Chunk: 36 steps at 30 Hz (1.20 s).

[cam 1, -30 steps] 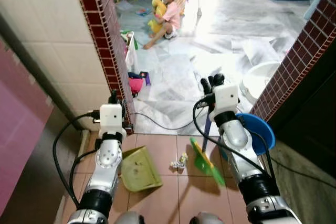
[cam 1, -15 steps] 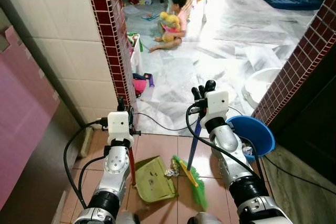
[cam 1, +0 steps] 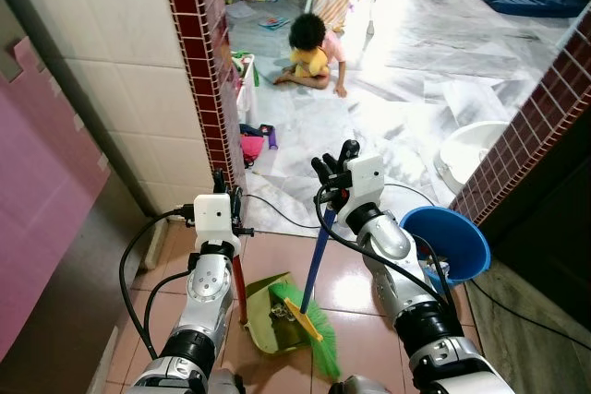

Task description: Sweep floor

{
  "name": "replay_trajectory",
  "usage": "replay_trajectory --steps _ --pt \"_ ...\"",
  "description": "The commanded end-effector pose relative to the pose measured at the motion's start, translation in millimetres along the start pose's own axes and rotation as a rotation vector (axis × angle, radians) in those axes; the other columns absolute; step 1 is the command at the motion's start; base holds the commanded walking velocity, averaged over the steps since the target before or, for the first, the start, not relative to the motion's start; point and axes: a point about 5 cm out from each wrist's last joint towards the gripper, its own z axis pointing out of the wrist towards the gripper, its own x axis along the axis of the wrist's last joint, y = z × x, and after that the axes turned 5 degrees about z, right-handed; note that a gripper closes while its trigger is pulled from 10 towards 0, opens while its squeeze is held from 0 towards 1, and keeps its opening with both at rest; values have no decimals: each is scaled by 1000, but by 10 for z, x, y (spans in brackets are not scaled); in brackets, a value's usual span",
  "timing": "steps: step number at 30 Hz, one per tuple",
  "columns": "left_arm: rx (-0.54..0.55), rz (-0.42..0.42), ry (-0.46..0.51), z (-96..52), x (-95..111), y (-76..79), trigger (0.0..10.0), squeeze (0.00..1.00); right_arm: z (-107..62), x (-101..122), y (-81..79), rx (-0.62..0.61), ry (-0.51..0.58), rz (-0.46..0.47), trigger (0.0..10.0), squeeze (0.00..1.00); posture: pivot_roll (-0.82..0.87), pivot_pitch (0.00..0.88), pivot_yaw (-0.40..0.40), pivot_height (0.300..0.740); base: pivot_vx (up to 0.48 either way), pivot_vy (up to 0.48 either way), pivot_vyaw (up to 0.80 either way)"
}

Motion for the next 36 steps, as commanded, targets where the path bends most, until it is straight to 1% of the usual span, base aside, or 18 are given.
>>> replay_trajectory --steps 1,6,9,10,13,15,17,18,21,24,25,27,28,29,30,33,34,36 --pt "-44 -52 59 56 114 103 10000 0 51 14 -71 47 -10 66 10000 0 -21 0 -34 740 0 0 0" --pt "-74 -73 42 46 87 148 10000 0 65 52 -123 120 -18 138 10000 0 -29 0 -39 740 0 0 0" --pt "-87 -54 -10 58 40 187 10000 0 65 98 -128 146 -13 161 10000 0 -41 0 -47 740 0 0 0" --pt "-87 -54 -10 58 40 187 10000 0 65 98 -128 146 -13 161 10000 0 -41 0 -47 740 0 0 0" --pt "-120 -100 10 55 63 228 10000 0 86 216 -72 130 24 167 10000 0 -55 0 -52 740 0 0 0" --pt "-131 -119 18 52 72 242 10000 0 96 321 -13 101 64 130 10000 0 -58 0 -53 740 0 0 0" --pt "-130 -112 22 52 76 242 10000 0 103 384 19 84 88 124 10000 0 -59 0 -52 740 0 0 0" --pt "-153 -121 11 51 69 256 10000 0 108 455 60 58 117 108 10000 0 -58 0 -50 740 0 0 0" --pt "-157 -121 7 50 64 254 10000 0 109 515 99 29 142 94 10000 0 -58 0 -48 740 0 0 0" --pt "-169 -136 -4 52 53 246 10000 0 102 617 183 -35 190 3 10000 0 -58 0 -44 740 0 0 0" --pt "-169 -136 -4 52 53 246 10000 0 102 617 183 -35 190 3 10000 0 -58 0 -44 740 0 0 0" --pt "-186 -156 -2 52 57 241 10000 0 97 696 231 -60 221 -53 10000 0 -58 0 -42 740 0 0 0" --pt "-194 -165 -2 52 59 240 10000 0 97 723 247 -69 230 -66 10000 0 -58 0 -42 740 0 0 0" --pt "-204 -178 4 48 63 239 10000 0 97 749 262 -75 238 -72 10000 0 -58 0 -41 740 0 0 0" --pt "-213 -181 -2 43 52 232 10000 0 105 781 273 -65 252 -57 10000 0 -58 0 -38 740 0 0 0" --pt "-218 -181 -8 45 46 229 10000 0 112 791 294 -65 251 -52 10000 0 -56 0 -37 740 0 0 0" --pt "-245 -180 -1 42 53 241 10000 0 118 798 313 -74 249 -45 10000 0 -55 0 -36 740 0 0 0" --pt "-246 -156 3 43 56 233 10000 0 132 822 332 -85 254 -37 10000 0 -53 0 -34 740 0 0 0"
